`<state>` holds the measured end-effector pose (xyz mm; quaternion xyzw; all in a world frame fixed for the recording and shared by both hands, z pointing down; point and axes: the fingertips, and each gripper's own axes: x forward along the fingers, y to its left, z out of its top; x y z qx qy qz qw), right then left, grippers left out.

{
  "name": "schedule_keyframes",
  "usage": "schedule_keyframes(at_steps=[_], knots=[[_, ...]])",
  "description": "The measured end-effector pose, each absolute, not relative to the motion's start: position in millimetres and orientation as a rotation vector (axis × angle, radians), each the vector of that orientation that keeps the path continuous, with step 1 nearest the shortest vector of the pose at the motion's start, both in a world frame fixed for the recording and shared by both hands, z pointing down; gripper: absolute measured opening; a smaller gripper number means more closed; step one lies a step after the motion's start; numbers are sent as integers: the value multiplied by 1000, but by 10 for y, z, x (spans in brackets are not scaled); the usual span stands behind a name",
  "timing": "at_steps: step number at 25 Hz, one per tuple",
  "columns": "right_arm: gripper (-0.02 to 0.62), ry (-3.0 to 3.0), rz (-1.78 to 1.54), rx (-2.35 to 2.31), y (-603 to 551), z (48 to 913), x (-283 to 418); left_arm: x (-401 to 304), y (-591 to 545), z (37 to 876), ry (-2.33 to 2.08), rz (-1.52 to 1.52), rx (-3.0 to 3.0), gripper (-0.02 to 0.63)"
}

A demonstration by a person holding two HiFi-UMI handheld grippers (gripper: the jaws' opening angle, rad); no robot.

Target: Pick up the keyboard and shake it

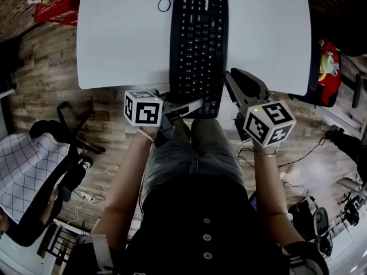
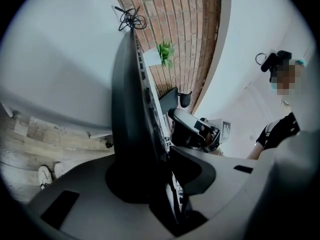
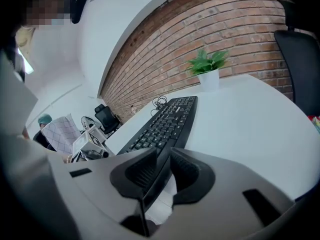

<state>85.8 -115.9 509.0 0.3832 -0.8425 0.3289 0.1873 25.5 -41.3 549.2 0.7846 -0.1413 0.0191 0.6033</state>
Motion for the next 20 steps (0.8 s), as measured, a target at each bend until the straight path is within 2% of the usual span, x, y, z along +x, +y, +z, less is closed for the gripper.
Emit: schedule_keyframes(at_steps=[2, 12, 20], knots=[[115, -2367, 941, 1065, -1158, 5103, 877, 251, -357, 5458, -308, 27, 1801, 130], [219, -2388, 1214, 948, -1032, 5162, 717, 51, 79, 5381, -248, 20, 1759, 124], [239, -2339, 1421, 887, -679, 5145, 583, -112, 410, 5126, -163, 9, 1745, 124]])
